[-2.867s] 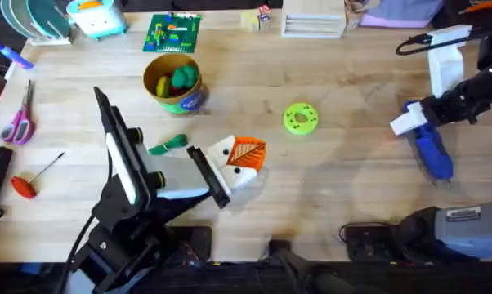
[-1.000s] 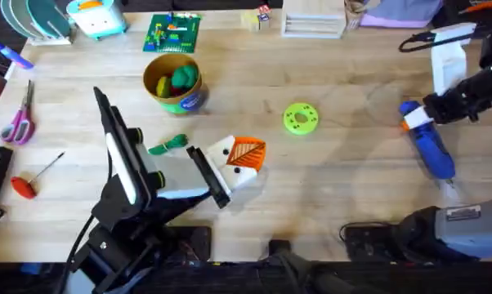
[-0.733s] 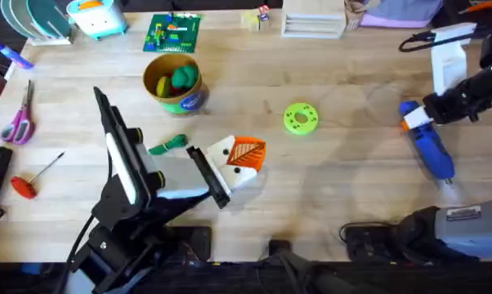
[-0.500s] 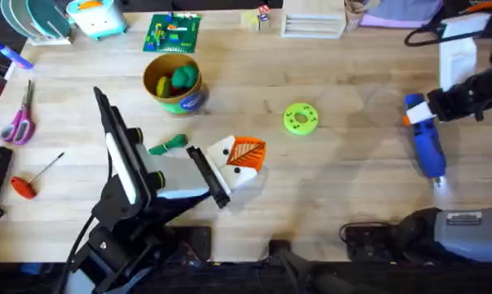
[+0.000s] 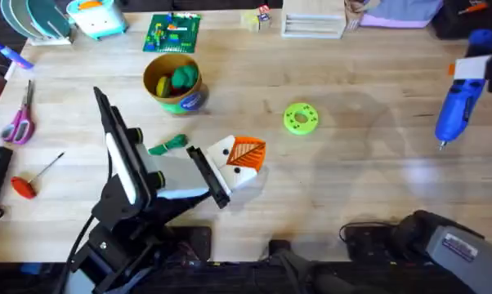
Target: Pick up the gripper from the table and insert it into the empty holder that is missing its gripper. Then pick up a screw, insert it into the mounting hole, and use the screwdriver to tighten it. Finally, clean up the table by picking up the vegetable and placing it into the bucket.
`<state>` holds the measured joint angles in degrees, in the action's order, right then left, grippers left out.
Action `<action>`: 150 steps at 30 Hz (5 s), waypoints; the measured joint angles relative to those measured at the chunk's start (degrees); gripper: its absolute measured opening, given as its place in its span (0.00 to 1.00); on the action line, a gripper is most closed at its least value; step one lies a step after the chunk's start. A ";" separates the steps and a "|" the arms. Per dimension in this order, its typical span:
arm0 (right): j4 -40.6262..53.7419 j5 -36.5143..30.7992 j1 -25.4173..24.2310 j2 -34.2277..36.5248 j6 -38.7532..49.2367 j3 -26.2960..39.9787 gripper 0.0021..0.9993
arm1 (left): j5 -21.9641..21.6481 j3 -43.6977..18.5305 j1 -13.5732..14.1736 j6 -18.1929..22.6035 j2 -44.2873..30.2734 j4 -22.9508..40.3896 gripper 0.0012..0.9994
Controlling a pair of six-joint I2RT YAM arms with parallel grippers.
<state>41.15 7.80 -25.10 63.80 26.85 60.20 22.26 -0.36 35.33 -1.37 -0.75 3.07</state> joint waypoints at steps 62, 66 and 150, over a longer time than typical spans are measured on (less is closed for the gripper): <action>-61.89 34.80 67.84 -3.05 -29.91 -9.05 0.14 | -0.02 0.00 0.00 0.01 0.02 0.00 0.01; -61.99 35.56 67.84 -2.84 -28.92 -9.05 0.14 | -0.02 0.00 0.00 0.01 0.01 0.00 0.01; -52.07 30.92 45.96 -5.11 -10.35 -8.68 0.11 | -0.26 0.00 0.00 -0.57 0.02 0.02 0.01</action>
<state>-10.93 38.72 20.87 58.69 16.50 51.53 22.00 -0.36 35.33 -1.93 -0.73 3.09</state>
